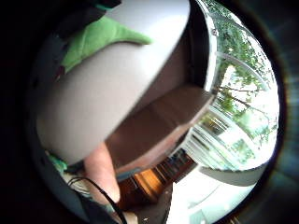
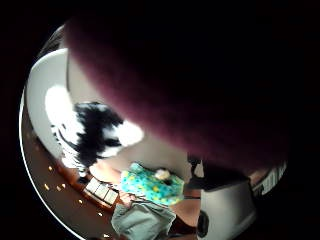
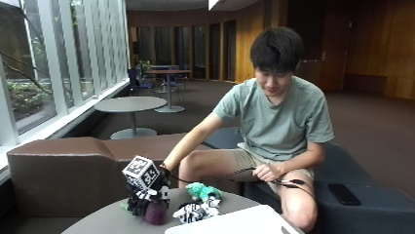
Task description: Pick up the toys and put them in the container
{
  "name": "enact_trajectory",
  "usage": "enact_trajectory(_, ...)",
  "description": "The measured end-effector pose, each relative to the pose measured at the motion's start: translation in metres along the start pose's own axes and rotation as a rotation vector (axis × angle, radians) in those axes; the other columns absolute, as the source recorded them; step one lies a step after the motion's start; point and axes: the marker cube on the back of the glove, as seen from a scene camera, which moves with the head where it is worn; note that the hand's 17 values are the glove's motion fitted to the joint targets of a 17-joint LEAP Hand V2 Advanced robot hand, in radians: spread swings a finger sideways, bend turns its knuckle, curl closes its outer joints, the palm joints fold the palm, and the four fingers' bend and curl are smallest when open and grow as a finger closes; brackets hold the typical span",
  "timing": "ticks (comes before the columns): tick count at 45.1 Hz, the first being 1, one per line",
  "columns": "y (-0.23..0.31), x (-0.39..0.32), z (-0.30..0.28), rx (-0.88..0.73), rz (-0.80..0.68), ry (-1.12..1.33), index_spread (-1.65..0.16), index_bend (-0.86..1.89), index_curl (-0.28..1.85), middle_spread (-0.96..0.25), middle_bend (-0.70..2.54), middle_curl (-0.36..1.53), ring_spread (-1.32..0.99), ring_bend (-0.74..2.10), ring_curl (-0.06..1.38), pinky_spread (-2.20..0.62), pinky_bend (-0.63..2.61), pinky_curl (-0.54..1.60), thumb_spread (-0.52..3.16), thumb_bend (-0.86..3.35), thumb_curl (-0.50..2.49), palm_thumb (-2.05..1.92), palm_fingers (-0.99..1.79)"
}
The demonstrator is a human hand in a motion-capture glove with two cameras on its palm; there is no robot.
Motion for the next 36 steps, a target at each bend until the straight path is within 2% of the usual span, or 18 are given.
enact_trajectory(2, -0.007, -0.002, 0.0, 0.037, -0.003, -0.035, -0.23, 0.1, 0.21, -0.09, 0.15, 0.3, -0.09, 0.31, 0.21, -0.03, 0.75, 0.33, 1.49, 0.17, 0.33, 0.2, -0.19)
enact_trajectory(10, -0.025, -0.011, 0.004, 0.179, -0.008, -0.081, -0.26, 0.41, 0.32, -0.12, 0.22, 0.32, -0.14, 0.23, 0.2, -0.03, 0.54, 0.28, 1.42, 0.2, 0.38, 0.34, 0.05)
enact_trajectory(14, -0.026, -0.018, 0.001, 0.181, 0.01, -0.105, -0.27, 0.37, 0.29, -0.19, 0.48, 0.4, -0.26, 0.49, 0.23, -0.1, 0.35, 0.2, 1.38, 0.22, 0.42, 0.42, 0.53)
enact_trajectory(17, -0.022, -0.024, 0.001, 0.198, 0.021, -0.078, -0.29, 0.3, 0.29, -0.22, 0.53, 0.43, -0.32, 0.74, 0.3, -0.2, 0.47, 0.23, 1.25, 0.24, 0.48, 0.53, 0.89)
enact_trajectory(22, -0.011, -0.03, 0.001, 0.247, 0.009, 0.044, -0.33, 0.36, 0.33, -0.26, 0.67, 0.51, -0.37, 0.94, 0.4, -0.29, 0.55, 0.29, 1.05, 0.22, 0.56, 0.61, 1.16)
enact_trajectory(28, 0.016, -0.071, -0.066, 0.385, -0.097, 0.356, -0.38, 0.59, 0.45, -0.27, 0.86, 0.62, -0.4, 1.09, 0.51, -0.35, 0.64, 0.37, 0.83, 0.18, 0.63, 0.61, 1.31)
enact_trajectory(36, 0.065, -0.111, -0.188, 0.519, -0.095, 0.311, -0.4, 0.82, 0.6, -0.26, 1.03, 0.72, -0.4, 1.21, 0.58, -0.39, 0.79, 0.45, 0.58, 0.13, 0.71, 0.6, 1.23)
